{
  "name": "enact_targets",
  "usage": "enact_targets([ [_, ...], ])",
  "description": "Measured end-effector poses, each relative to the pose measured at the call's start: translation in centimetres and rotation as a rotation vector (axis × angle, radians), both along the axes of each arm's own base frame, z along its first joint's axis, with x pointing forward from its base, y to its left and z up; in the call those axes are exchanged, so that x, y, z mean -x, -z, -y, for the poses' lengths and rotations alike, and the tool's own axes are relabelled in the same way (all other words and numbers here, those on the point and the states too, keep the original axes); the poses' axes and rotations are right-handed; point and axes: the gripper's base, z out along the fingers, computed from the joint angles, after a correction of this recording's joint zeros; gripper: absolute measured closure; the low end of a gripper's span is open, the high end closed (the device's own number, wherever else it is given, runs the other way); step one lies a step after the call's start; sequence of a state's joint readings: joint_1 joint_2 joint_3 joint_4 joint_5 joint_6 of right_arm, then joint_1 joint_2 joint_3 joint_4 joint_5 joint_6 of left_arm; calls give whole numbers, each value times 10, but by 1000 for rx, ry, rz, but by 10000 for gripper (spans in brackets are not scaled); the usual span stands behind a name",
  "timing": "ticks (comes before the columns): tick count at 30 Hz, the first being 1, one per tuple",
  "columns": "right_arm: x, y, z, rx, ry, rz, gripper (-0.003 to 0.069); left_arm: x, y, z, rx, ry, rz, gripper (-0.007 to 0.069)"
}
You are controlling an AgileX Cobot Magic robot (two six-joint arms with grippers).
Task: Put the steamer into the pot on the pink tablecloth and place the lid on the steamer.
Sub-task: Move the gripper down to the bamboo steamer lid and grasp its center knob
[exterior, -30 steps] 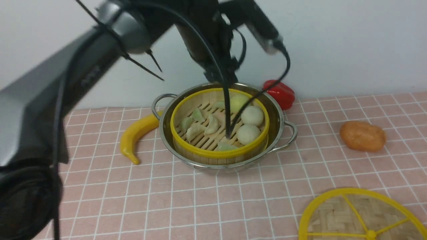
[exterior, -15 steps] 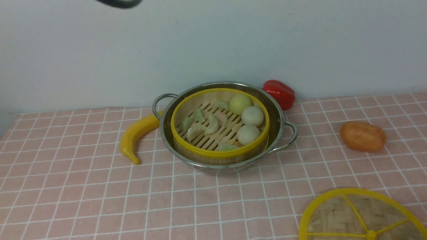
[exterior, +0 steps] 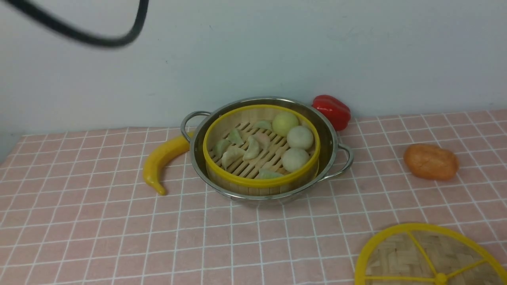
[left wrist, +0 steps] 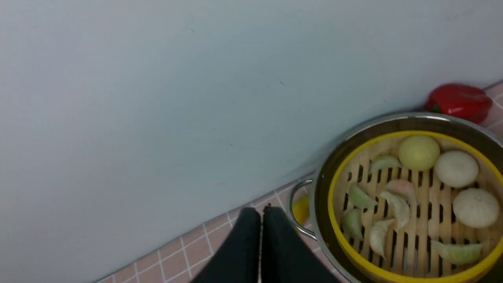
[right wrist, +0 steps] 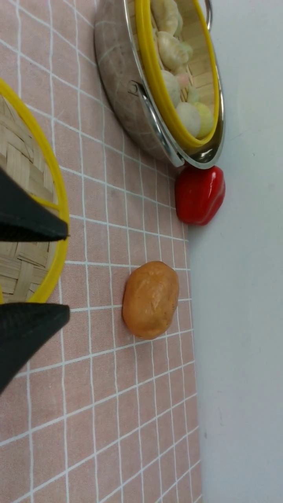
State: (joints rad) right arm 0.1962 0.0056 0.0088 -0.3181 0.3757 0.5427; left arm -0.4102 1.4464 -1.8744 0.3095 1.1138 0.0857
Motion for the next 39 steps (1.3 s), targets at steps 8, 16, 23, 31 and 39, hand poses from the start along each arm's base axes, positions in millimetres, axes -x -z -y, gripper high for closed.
enact_targets([
  [8,0,0,0,0,0,0,419,86,101,-65,144,-43,259,615],
  [16,0,0,0,0,0,0,419,176,252,-103,189,-291,325,602],
  [23,0,0,0,0,0,0,419,208,310,-104,264,-393,376,602],
  [31,0,0,0,0,-1,2,419,218,323,-104,301,-451,310,602],
  [39,0,0,0,0,-1,2,419,218,323,-104,299,-451,310,602],
])
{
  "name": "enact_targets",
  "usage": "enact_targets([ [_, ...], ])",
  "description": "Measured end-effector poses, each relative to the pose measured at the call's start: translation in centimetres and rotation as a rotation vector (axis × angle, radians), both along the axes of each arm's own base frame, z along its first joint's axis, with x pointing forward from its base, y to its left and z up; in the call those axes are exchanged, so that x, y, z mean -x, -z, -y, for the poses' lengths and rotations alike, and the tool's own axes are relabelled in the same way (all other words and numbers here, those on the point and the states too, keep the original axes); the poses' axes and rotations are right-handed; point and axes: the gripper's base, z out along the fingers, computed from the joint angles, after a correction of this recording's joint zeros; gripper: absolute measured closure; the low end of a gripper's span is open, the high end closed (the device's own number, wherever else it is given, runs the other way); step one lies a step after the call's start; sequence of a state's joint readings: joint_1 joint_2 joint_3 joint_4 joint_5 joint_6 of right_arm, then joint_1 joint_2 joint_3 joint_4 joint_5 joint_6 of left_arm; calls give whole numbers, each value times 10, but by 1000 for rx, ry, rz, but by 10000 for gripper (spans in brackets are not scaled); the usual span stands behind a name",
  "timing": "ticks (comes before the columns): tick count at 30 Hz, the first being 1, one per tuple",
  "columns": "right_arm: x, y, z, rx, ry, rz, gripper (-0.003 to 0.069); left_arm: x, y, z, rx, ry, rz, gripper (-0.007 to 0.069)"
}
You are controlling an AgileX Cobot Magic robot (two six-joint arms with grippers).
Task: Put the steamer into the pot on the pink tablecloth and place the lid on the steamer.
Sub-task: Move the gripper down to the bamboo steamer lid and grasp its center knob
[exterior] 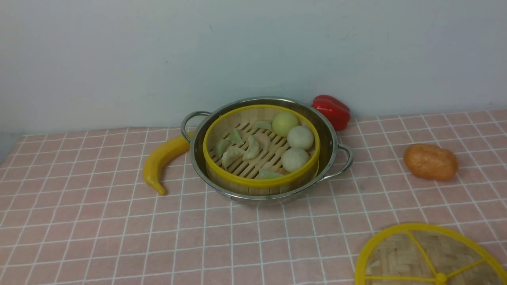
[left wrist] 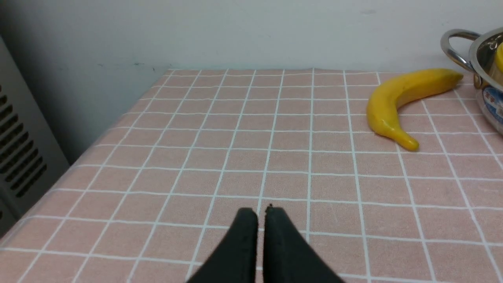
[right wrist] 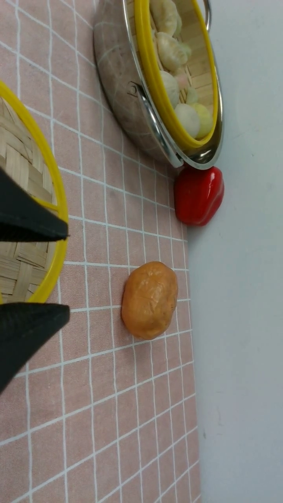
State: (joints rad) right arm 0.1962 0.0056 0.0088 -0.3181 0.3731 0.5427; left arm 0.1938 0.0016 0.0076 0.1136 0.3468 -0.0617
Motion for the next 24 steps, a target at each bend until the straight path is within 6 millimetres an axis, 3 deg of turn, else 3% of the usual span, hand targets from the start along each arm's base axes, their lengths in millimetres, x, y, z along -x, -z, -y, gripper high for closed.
enact_targets([
  [20,0,0,0,-22,1,2,419,0,0,0,-1,0,0,577],
  [22,0,-5,-1,-62,3,14,419,0,0,0,-1,0,1,571],
  [24,2,-24,0,-98,3,65,419,0,0,0,-1,0,1,570],
])
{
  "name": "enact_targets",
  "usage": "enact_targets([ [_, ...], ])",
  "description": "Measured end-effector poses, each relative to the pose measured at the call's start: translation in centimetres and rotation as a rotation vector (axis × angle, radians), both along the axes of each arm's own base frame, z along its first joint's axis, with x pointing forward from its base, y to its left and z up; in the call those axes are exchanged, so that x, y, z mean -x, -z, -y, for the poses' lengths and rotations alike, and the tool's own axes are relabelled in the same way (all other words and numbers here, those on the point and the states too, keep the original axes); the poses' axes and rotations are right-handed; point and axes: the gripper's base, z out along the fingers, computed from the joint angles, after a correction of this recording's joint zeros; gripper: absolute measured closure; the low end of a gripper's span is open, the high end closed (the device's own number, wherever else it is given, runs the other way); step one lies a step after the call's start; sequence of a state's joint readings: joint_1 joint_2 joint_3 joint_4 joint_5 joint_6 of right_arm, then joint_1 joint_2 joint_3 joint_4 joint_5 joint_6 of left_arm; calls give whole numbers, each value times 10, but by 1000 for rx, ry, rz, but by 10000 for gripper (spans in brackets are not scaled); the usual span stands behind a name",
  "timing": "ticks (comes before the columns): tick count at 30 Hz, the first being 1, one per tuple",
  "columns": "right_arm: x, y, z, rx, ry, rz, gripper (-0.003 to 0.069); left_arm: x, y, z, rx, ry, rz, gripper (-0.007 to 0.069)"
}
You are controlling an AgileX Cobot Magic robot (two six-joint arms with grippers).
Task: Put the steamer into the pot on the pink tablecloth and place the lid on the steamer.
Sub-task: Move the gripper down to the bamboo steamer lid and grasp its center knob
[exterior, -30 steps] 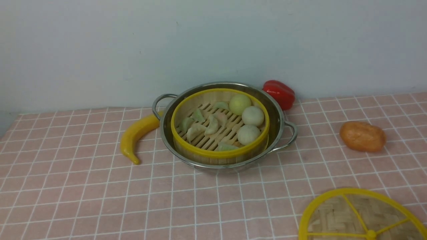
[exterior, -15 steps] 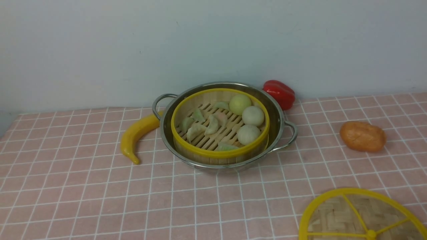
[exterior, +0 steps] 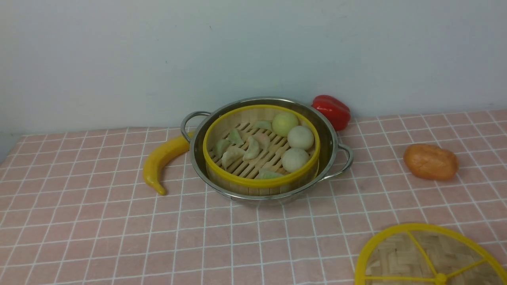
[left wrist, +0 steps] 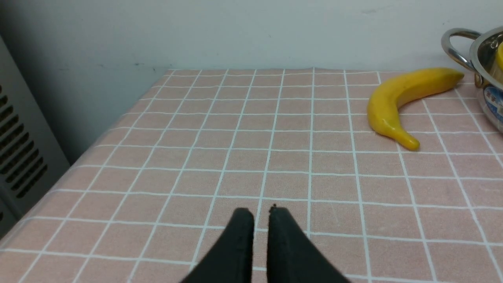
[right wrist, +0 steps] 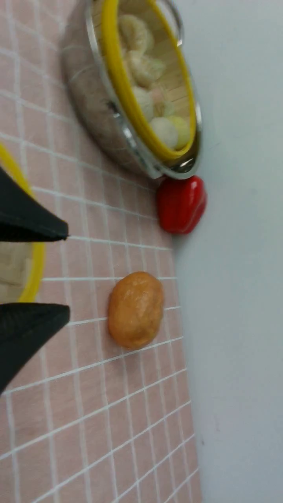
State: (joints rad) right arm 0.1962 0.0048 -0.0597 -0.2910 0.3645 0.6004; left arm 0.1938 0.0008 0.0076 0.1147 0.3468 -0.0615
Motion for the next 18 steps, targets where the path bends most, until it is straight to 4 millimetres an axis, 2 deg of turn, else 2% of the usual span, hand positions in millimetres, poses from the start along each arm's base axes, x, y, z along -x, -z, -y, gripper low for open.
enact_targets([
  [1,4,-22,0,-28,-2,67,419,0,0,0,0,0,0,564],
  [2,6,-33,1,-42,-3,99,419,0,0,0,0,0,0,561],
  [3,11,-52,2,-68,-7,155,419,0,0,0,0,0,0,559],
  [4,14,-59,2,-80,-9,177,419,0,0,0,0,0,0,556],
  [6,33,-103,5,-156,-23,299,419,0,0,0,0,0,0,547],
  [9,52,-136,7,-246,-51,387,419,0,0,0,0,0,0,539],
  [11,62,-151,8,-297,-76,441,419,0,0,0,0,0,0,539],
  [14,73,-164,9,-338,-97,456,419,0,0,0,-1,0,0,531],
  [16,76,-165,9,-328,-95,423,419,0,0,0,-1,0,0,529],
  [18,80,-162,10,-261,-77,301,419,0,0,0,-1,0,0,529],
])
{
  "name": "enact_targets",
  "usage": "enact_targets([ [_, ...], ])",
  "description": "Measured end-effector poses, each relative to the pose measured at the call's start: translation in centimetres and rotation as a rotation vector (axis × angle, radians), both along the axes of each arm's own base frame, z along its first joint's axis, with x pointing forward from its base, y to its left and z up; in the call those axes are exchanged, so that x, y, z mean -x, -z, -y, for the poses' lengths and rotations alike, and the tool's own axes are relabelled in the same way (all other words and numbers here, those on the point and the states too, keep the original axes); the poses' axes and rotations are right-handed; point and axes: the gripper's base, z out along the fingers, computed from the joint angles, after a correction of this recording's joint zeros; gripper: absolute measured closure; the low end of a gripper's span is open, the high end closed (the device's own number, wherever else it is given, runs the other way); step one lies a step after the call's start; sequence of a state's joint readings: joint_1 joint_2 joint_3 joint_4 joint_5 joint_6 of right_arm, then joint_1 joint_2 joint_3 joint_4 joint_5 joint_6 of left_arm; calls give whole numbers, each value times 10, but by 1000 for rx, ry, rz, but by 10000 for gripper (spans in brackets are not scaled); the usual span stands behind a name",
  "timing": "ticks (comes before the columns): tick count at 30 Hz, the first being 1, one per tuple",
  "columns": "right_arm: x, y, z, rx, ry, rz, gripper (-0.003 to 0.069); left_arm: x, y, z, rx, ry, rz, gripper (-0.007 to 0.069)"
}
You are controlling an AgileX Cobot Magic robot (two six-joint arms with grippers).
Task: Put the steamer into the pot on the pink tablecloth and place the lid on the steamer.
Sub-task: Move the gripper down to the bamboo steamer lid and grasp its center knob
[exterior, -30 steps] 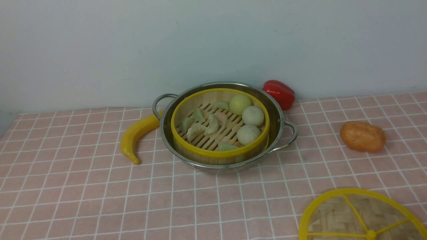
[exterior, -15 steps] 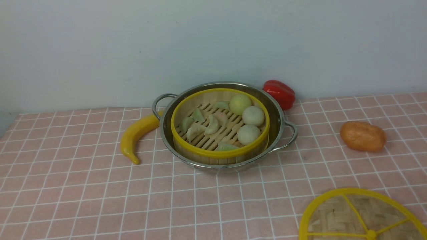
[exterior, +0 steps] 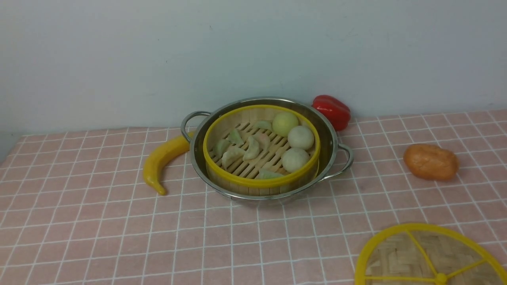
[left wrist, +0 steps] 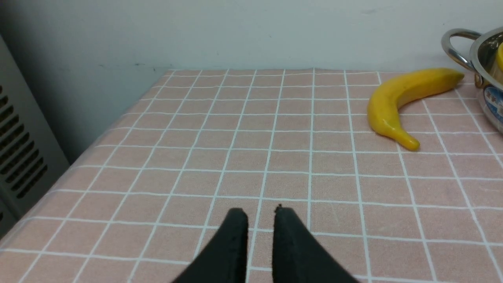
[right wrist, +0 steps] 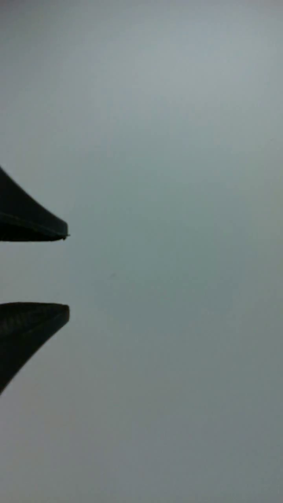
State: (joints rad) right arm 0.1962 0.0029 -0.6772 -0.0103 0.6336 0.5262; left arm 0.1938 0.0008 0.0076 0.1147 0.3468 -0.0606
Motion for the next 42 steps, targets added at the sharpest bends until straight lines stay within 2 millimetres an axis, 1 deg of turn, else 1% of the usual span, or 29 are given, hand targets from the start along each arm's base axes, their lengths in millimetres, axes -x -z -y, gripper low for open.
enact_targets([
  [2,-5,3,-1,124,7,-207,419,0,0,0,0,0,0,522],
  [3,-7,3,-2,150,8,-247,419,0,0,0,0,0,0,520],
  [4,-16,5,-3,257,1,-404,419,0,0,0,0,0,0,515],
  [5,-19,5,-4,259,0,-416,419,0,0,0,0,0,0,515],
  [6,-37,5,-9,382,-40,-586,419,0,0,0,0,0,0,508],
  [7,-50,4,-12,452,-72,-655,419,0,0,0,0,0,0,505],
  [8,-57,2,-15,507,-101,-682,419,0,0,0,0,0,0,502],
  [10,-87,2,-25,637,-197,-760,419,0,0,0,0,0,0,497],
  [11,-93,2,-27,663,-221,-771,419,0,0,0,0,0,0,497],
  [12,-116,5,-36,740,-315,-811,419,0,0,0,0,0,0,496],
  [14,-149,19,-52,812,-482,-875,419,0,0,0,0,0,0,495],
  [16,-172,32,-61,809,-573,-928,419,0,0,0,0,0,0,487],
  [17,-193,46,-67,802,-623,-985,419,0,0,0,0,0,0,486],
  [18,-194,46,-68,801,-624,-981,419,0,0,0,0,0,0,486],
  [19,-212,62,-73,794,-654,-1049,419,0,0,0,0,0,0,486],
  [22,-240,102,-87,842,-705,-1220,419,0,0,0,0,0,0,484],
  [26,-253,142,-107,943,-691,-1418,419,0,0,0,0,0,0,475],
  [27,-252,142,-107,956,-692,-1415,419,0,0,0,0,0,0,475],
  [28,-254,153,-113,1004,-659,-1469,419,0,0,0,0,0,0,475],
  [29,-254,157,-116,1036,-642,-1484,419,0,0,0,0,0,0,475],
  [33,-255,161,-120,1104,-595,-1483,419,0,0,0,0,0,0,465],
  [39,-260,161,-118,1141,-544,-1445,419,0,0,0,0,0,0,454],
  [42,-263,167,-118,1162,-536,-1457,419,0,0,0,0,0,0,446],
])
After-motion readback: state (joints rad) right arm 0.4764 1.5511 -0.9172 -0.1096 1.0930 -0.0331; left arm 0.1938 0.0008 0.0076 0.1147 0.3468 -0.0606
